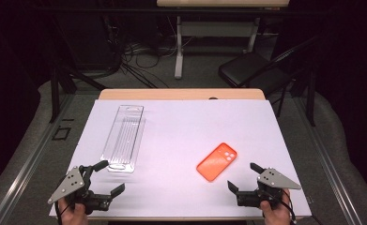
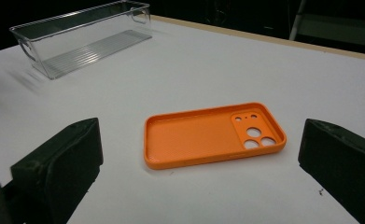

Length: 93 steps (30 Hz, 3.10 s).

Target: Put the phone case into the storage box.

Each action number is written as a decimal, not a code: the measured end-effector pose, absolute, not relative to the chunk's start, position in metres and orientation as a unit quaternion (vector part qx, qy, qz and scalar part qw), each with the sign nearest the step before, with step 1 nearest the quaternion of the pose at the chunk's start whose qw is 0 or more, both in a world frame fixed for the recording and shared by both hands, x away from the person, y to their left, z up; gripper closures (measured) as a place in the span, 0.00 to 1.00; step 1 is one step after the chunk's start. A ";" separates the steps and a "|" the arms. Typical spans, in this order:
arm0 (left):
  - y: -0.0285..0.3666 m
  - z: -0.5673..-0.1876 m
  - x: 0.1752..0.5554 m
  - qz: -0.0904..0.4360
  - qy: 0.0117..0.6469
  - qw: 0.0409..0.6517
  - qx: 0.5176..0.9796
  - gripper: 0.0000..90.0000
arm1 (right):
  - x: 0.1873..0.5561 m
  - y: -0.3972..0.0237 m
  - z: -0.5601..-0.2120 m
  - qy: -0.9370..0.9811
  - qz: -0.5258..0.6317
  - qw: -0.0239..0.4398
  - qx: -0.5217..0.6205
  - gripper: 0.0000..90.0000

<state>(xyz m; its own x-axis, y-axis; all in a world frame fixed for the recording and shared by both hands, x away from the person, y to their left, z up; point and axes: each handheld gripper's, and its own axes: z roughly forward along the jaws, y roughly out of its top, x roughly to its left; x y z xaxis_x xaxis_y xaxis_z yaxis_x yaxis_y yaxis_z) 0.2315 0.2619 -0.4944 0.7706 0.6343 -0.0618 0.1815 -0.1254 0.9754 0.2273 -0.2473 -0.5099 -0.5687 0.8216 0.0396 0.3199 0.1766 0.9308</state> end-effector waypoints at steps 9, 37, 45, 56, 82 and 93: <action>0.250 -0.483 0.253 0.154 0.304 0.577 0.743 0.03 | 0.240 -0.243 -0.506 0.741 0.490 0.213 0.408 0.00; 0.202 -0.422 0.340 0.094 0.308 0.546 0.773 0.03 | 0.280 -0.206 -0.474 0.781 0.448 0.194 0.389 0.24; 0.197 -0.419 0.357 0.087 0.314 0.534 0.780 0.03 | 0.294 -0.202 -0.471 0.796 0.432 0.167 0.391 0.24; 0.204 -0.411 0.373 0.090 0.315 0.541 0.775 0.03 | 0.314 -0.192 -0.471 0.805 0.406 0.156 0.403 0.38; 0.204 -0.424 0.369 0.057 0.353 0.538 0.763 0.00 | 0.334 -0.157 -0.482 0.889 0.257 0.074 0.371 0.64; 0.206 -0.425 0.362 0.065 0.352 0.525 0.773 0.01 | 0.340 -0.143 -0.491 0.909 0.197 0.052 0.364 0.75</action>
<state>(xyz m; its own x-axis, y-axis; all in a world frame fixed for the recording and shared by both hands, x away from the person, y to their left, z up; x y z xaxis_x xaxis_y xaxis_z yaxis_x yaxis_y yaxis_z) 0.3620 0.2057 -0.4246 0.7444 0.6113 -0.2687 0.4754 -0.2026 0.8561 0.3395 -0.1433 -0.4911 -0.7297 0.6821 0.0483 0.6409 0.6576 0.3960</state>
